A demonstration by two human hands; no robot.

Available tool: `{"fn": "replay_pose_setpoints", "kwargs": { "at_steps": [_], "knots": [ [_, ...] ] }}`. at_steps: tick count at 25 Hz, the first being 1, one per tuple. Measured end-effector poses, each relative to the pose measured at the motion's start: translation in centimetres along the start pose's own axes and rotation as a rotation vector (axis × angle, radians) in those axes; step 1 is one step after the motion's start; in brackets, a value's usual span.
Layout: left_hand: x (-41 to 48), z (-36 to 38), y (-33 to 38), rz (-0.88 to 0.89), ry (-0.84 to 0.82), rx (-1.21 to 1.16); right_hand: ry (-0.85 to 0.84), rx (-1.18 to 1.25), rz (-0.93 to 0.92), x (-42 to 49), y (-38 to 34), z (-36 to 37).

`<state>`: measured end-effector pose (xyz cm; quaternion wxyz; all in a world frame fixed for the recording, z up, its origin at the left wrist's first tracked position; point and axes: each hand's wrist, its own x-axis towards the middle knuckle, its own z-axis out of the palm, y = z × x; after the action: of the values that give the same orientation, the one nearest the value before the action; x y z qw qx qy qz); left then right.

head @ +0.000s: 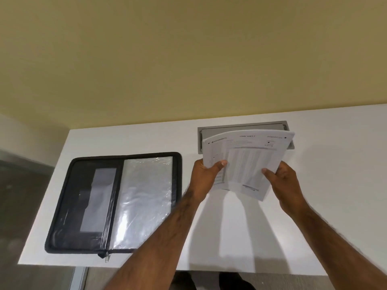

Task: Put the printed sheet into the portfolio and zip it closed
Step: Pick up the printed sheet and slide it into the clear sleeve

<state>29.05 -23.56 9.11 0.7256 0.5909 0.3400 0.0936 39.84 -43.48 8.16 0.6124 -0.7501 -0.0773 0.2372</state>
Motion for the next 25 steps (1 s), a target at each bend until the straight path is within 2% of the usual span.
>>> {"fn": "replay_pose_setpoints", "kwargs": {
  "at_steps": [3, 6, 10, 13, 16, 19, 21, 23, 25],
  "knots": [
    [0.2, -4.7, 0.9, -0.010, 0.066, -0.045, -0.123, -0.107, -0.029, 0.6, -1.6, 4.3],
    [1.5, -10.7, 1.6, -0.024, 0.093, -0.046, -0.218, -0.084, -0.044, 1.4, -2.3, 9.6],
    [4.3, -18.8, 1.6, -0.084, 0.112, -0.053, -0.223, -0.170, 0.001, 2.4, -2.8, 16.3],
    [6.5, -25.3, -0.2, -0.051, 0.292, 0.269, -0.143, -0.248, 0.002, 3.9, -3.2, 19.8],
    [8.1, -30.3, -3.0, 0.068, 0.358, 0.834, -0.086, -0.262, 0.024, 5.0, -3.8, 21.6],
    [10.0, -32.2, -4.7, 0.201, 0.208, 1.354, -0.040, -0.296, 0.017, 6.0, -4.7, 22.8],
    [9.9, -31.7, -4.9, 0.273, 0.130, 1.513, -0.024, -0.293, 0.005, 6.1, -5.7, 22.2],
    [10.9, -34.2, -5.7, 0.274, 0.077, 1.544, -0.001, -0.354, -0.008, 7.0, -6.1, 25.1],
    [10.5, -33.7, -6.2, 0.310, 0.070, 1.605, 0.030, -0.340, -0.011, 6.7, -7.2, 25.2]
  ]
}}
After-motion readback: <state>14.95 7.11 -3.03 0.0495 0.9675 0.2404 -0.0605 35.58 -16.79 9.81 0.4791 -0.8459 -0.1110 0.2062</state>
